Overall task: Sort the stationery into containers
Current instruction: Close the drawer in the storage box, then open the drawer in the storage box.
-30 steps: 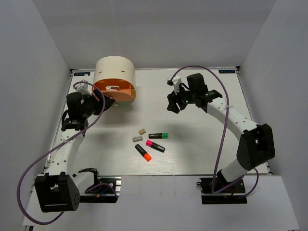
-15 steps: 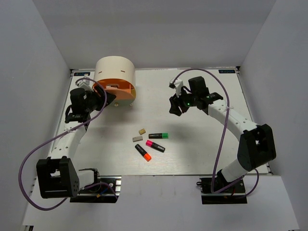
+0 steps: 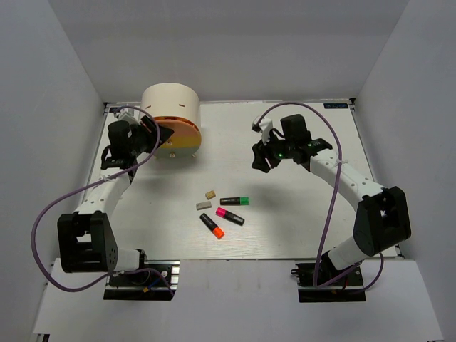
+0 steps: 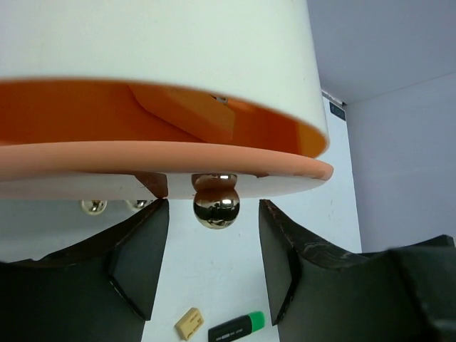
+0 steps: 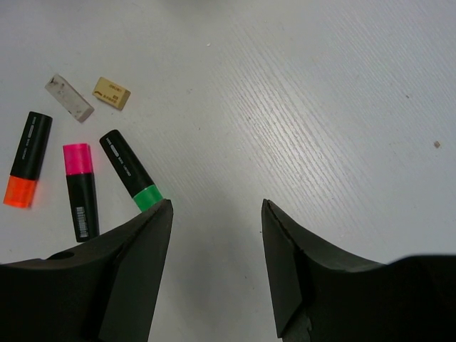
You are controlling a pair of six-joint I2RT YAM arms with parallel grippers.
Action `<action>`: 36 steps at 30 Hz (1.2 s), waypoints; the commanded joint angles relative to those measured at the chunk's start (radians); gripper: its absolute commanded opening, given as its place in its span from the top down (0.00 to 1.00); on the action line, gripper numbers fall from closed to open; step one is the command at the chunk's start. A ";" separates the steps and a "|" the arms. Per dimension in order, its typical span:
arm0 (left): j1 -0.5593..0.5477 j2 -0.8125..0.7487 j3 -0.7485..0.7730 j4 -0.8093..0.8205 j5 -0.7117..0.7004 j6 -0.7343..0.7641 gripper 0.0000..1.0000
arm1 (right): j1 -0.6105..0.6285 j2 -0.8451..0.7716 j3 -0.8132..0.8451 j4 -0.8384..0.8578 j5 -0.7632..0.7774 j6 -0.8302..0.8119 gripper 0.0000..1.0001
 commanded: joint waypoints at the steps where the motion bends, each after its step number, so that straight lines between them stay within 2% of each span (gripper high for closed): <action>1: -0.013 0.013 0.055 0.047 -0.021 -0.011 0.37 | -0.009 -0.034 -0.009 0.024 -0.007 -0.011 0.41; 15: -0.031 0.090 0.118 0.056 -0.050 -0.020 0.40 | -0.015 -0.039 -0.026 0.030 -0.004 -0.011 0.41; 18: -0.031 0.090 0.118 0.056 -0.005 -0.010 0.41 | -0.015 -0.039 -0.026 0.029 -0.006 -0.014 0.41; 24: -0.031 0.028 0.002 0.023 -0.007 0.064 0.41 | -0.018 -0.042 -0.046 0.035 -0.007 -0.011 0.41; 28: -0.031 0.018 -0.009 -0.031 -0.041 0.110 0.53 | -0.020 -0.037 -0.049 0.038 -0.012 -0.009 0.41; 36: -0.031 0.064 -0.009 -0.022 -0.052 0.125 0.51 | -0.018 -0.032 -0.046 0.038 -0.007 -0.009 0.41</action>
